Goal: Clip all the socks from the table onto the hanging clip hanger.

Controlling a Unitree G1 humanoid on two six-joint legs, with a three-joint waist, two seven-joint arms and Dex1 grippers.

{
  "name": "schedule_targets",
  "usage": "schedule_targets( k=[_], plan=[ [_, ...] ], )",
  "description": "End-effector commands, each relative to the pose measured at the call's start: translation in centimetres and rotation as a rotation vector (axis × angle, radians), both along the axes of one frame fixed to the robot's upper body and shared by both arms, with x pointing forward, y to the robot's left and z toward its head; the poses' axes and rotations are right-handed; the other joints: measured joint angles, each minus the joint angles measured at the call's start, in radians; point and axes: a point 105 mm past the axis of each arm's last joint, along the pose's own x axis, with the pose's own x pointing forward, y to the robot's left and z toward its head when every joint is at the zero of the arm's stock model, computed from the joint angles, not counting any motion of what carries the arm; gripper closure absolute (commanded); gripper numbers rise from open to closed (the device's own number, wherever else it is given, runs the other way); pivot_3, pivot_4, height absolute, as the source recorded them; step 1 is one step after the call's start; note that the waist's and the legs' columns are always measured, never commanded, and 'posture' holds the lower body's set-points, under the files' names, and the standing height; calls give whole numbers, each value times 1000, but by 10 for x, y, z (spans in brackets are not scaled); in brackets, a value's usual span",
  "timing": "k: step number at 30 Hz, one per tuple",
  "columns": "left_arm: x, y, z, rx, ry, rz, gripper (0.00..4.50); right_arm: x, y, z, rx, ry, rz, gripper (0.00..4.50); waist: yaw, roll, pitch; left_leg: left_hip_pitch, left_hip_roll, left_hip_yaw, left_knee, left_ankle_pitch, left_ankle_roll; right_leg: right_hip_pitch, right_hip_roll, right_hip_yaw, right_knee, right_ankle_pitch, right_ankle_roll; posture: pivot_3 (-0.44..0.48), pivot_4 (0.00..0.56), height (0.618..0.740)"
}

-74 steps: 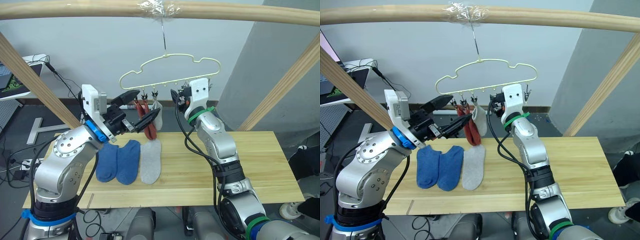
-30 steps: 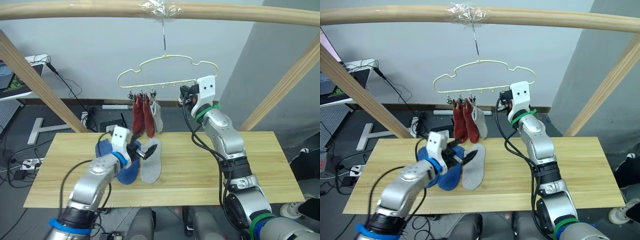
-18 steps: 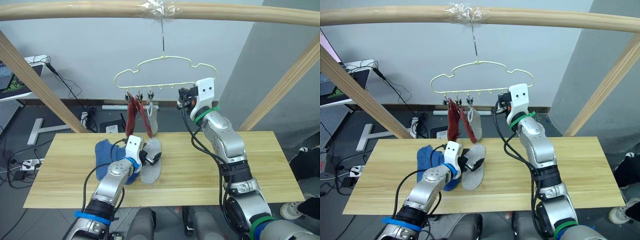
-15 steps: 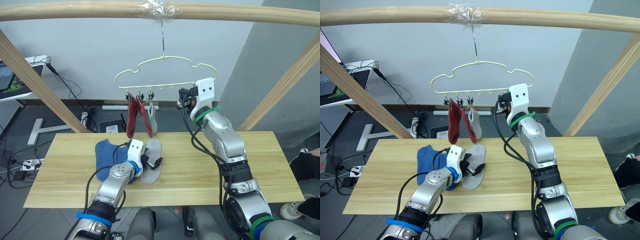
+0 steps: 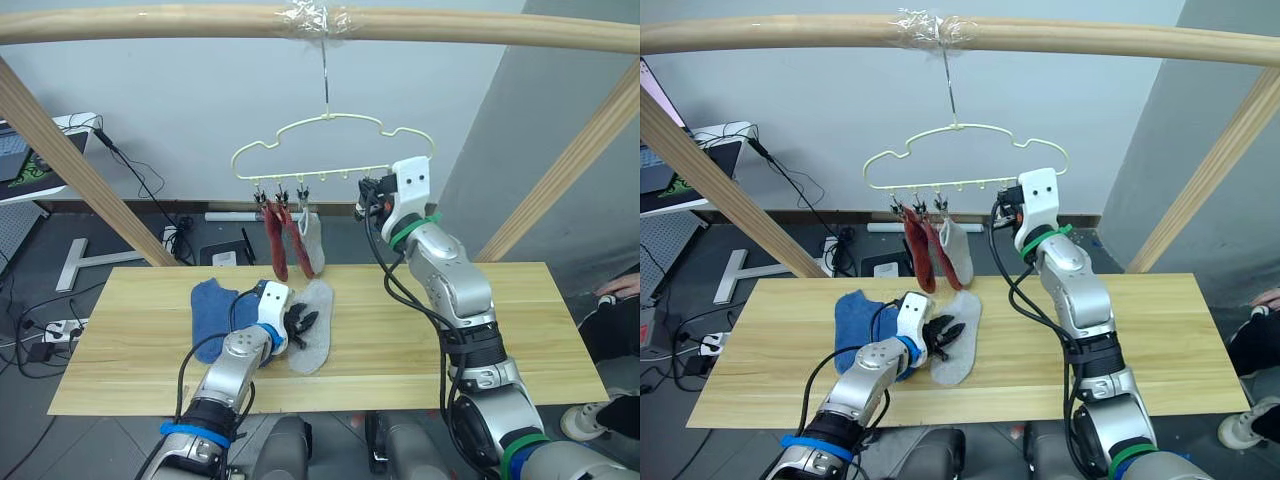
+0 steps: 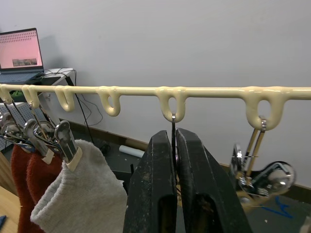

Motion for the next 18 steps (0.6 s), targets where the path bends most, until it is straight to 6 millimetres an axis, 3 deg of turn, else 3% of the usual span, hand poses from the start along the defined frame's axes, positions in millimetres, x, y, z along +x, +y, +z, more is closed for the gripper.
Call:
schedule_targets(
  k=[1,3,4,11,17,18],
  plan=[
    [-14,-6,-14,36,24,-52,3820,-2,-5,1,-2,-6,-5,4500,0,0,0,0,0,0,0,0,0,0,0,0,0,0,0,8,226,740],
    [-15,-8,-13,25,13,-50,4446,-2,-5,1,-8,-6,0,4500,0,0,0,0,0,0,0,0,0,0,0,0,0,0,0,8,226,740],
    [-14,-9,-10,16,1,-48,4481,-2,-6,1,-10,-6,2,4500,0,0,0,0,0,0,0,0,0,0,0,0,0,0,0,12,222,740],
    [-9,-16,25,-81,-134,-47,4481,-1,-10,4,-23,-15,8,4500,0,0,0,-1,0,0,0,0,0,0,0,0,0,0,0,16,213,740],
    [-17,-15,32,-94,-90,-93,4481,0,-11,6,-21,-15,9,4500,0,0,0,-1,0,0,0,0,0,0,0,0,0,0,0,20,215,740],
    [-19,-15,31,-86,-76,-109,4018,1,-11,6,-19,-15,9,4500,0,0,0,-1,0,0,0,0,0,0,0,0,0,0,0,20,214,740]
  ],
)
